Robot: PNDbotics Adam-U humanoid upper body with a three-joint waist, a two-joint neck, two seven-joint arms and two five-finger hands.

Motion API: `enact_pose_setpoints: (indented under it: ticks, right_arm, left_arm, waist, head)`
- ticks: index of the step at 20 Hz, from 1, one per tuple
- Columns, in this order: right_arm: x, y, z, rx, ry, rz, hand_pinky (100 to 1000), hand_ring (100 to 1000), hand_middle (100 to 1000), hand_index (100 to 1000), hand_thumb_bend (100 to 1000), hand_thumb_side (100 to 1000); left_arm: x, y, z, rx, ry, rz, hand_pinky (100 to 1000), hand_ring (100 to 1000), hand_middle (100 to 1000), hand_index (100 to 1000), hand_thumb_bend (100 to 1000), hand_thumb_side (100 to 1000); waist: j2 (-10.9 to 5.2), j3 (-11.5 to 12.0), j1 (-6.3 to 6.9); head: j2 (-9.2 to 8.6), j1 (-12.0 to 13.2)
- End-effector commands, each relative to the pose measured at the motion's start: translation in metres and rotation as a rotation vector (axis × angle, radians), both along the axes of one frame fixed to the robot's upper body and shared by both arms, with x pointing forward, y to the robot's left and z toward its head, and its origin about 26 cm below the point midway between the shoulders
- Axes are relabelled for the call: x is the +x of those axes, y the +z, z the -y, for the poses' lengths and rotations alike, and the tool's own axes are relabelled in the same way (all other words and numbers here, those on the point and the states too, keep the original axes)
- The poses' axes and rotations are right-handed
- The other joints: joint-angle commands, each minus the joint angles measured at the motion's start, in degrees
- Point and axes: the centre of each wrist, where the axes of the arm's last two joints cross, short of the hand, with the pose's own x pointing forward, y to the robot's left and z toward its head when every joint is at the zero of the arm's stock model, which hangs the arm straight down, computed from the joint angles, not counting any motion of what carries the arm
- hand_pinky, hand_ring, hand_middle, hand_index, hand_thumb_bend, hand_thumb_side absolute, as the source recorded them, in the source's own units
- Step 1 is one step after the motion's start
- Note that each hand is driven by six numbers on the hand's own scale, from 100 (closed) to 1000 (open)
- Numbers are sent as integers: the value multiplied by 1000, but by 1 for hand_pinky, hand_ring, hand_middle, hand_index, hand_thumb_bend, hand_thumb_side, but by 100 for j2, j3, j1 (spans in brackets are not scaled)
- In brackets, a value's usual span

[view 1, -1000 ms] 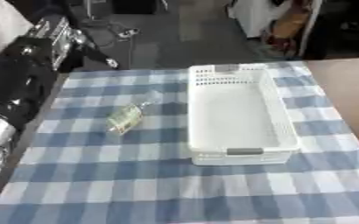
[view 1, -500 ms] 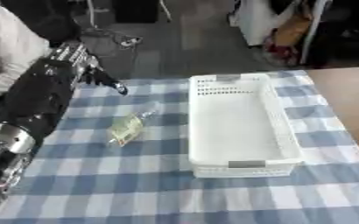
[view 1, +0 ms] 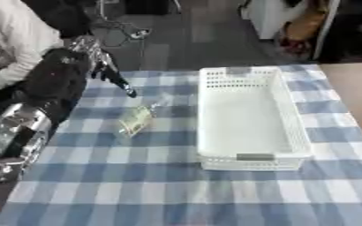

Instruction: Pick up objects on the table and place them in the box.

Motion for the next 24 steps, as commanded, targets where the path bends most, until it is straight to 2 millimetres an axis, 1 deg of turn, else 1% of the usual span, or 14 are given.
enact_pose_setpoints:
  ticks: [1,2,7,11,19,24]
  right_arm:
    - [-2,7,4,-15,-10,29,192,199,280,371,100,991]
    - [-3,7,4,-16,-10,28,192,199,280,371,100,988]
    - [-3,7,4,-16,-10,27,192,200,281,370,100,990]
    - [-2,7,4,-14,-8,25,193,199,281,370,100,990]
    - [-2,8,3,-11,-2,26,193,200,282,369,100,989]
    - [-2,10,1,-6,6,28,194,201,282,369,100,988]
  left_arm:
    - [3,18,-5,27,-66,-69,857,942,956,980,1000,1000]
    - [3,16,-5,28,-73,-83,842,932,944,972,1000,1000]
    - [3,-4,-1,16,-123,-181,830,922,942,967,1000,1000]
    - [1,-18,1,-42,-162,-241,824,910,947,963,1000,1000]
    - [-2,-35,8,-84,-215,-316,824,906,951,963,1000,1000]
    - [-2,-44,15,-73,-243,-346,830,914,953,965,1000,1000]
  waist:
    - [-89,20,-11]
    - [-95,22,-8]
    - [-119,10,2]
    - [-126,0,6]
    - [-130,-27,6]
    - [-117,-69,-2]
  head:
    - [44,48]
    - [48,53]
    - [43,46]
    - [65,57]
    - [101,90]
    - [102,110]
